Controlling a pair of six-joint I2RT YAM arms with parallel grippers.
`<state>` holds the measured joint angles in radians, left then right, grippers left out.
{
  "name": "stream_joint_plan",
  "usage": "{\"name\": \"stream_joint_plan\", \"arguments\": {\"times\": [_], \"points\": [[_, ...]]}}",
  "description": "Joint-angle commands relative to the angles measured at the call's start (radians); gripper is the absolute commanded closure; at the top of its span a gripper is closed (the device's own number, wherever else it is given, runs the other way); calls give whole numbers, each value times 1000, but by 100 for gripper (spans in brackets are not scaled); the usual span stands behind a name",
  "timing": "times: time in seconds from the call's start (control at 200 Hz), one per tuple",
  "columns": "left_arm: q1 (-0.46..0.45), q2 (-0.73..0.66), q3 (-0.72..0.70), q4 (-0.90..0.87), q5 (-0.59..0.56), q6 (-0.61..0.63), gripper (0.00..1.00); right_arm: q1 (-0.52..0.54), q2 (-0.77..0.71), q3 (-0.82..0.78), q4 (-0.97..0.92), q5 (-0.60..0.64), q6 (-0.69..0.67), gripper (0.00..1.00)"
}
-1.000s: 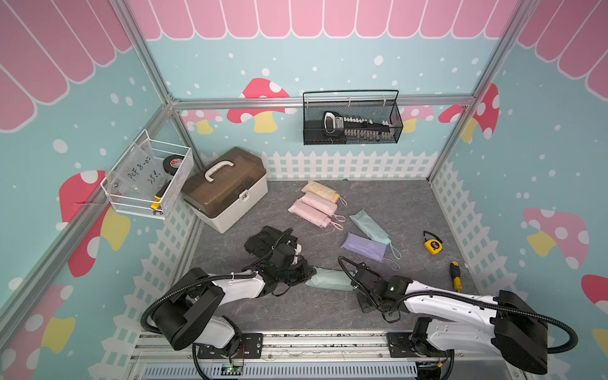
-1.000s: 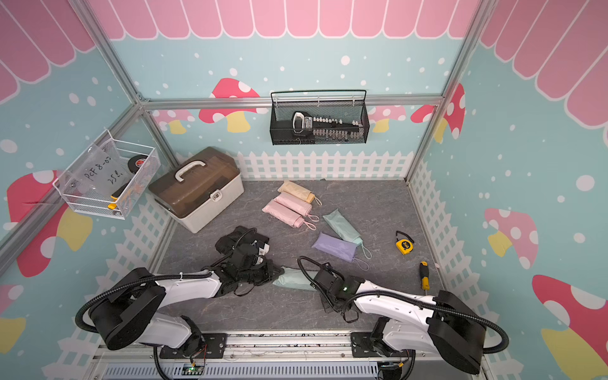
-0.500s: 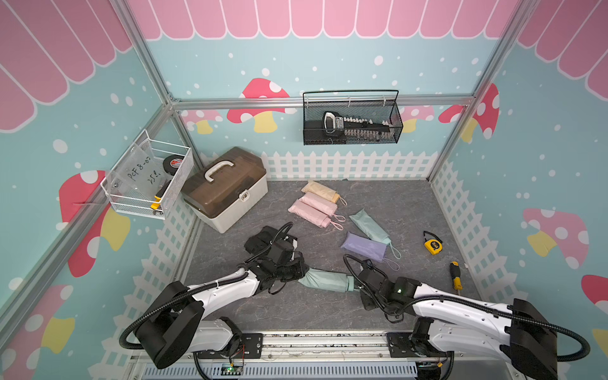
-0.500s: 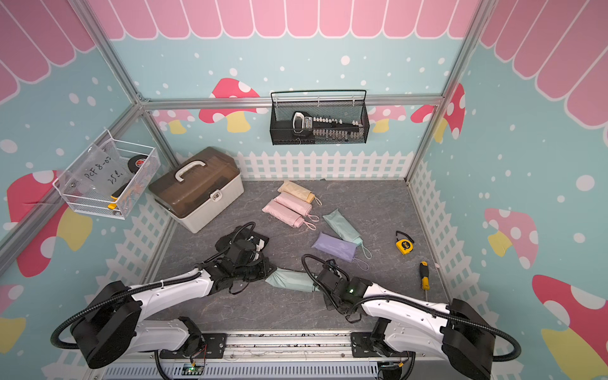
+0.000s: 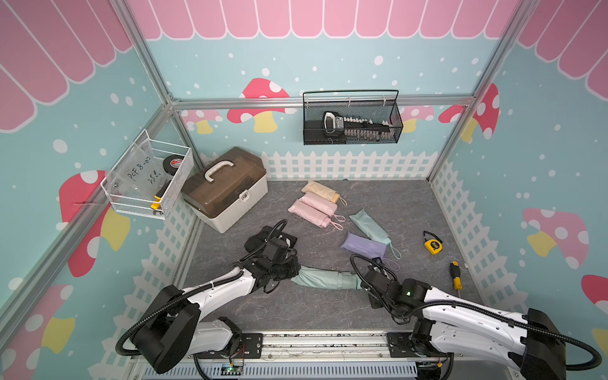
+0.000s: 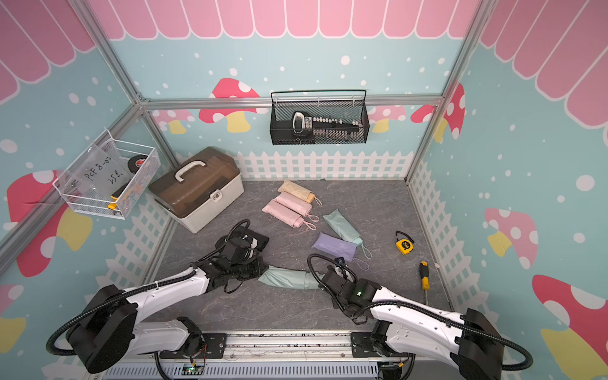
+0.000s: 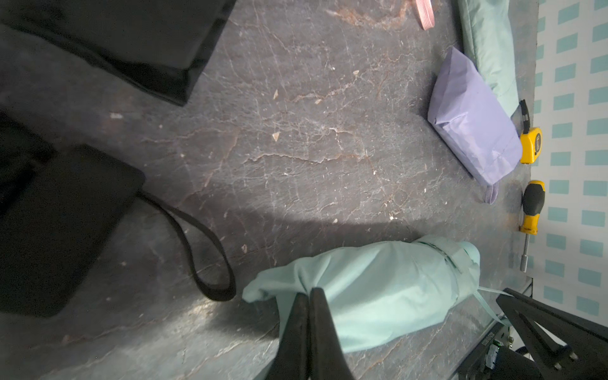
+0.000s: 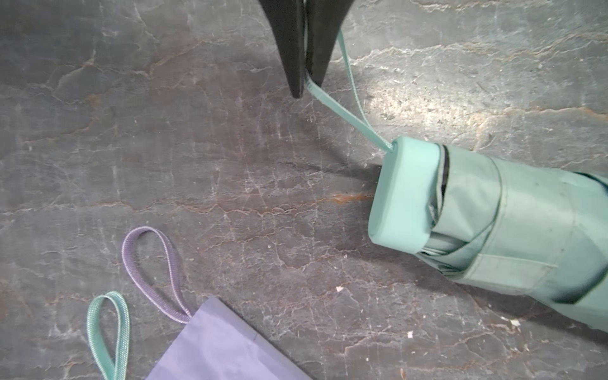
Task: Take umbrellas out of sleeves
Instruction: Take out the umbrella from the umbrella sleeve, then place the umbrella sleeve at the center of the board.
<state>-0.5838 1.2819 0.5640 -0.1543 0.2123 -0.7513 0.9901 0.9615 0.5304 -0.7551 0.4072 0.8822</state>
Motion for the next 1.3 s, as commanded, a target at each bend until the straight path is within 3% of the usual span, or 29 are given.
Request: {"name": "stream_joint_plan", "arguments": {"times": [0.0, 0.33, 0.63, 0.67, 0.74, 0.8, 1.071, 1.161, 1.296], "points": [[18, -18, 28, -25, -33, 25, 100, 2, -17, 0, -47, 50, 36, 100], [60, -15, 47, -60, -31, 58, 100, 1, -74, 0, -99, 128, 96, 93], [97, -145, 29, -183, -63, 71, 100, 1, -12, 18, -85, 128, 79, 93], [111, -170, 23, -207, -72, 68, 100, 0, -3, 23, -81, 125, 70, 88], [142, -218, 6, -235, -79, 56, 100, 0, 7, 29, -43, 102, 26, 56], [168, -260, -1, -265, -80, 46, 100, 1, 18, 43, -20, 87, -7, 43], [273, -320, 53, -435, -119, 96, 100, 1, 103, 108, 32, 68, -95, 40], [276, -339, 70, -499, -216, 78, 100, 1, 126, 114, 47, 71, -110, 40], [282, -367, 146, -675, -460, 29, 100, 1, 146, 119, 77, 73, -140, 40]]}}
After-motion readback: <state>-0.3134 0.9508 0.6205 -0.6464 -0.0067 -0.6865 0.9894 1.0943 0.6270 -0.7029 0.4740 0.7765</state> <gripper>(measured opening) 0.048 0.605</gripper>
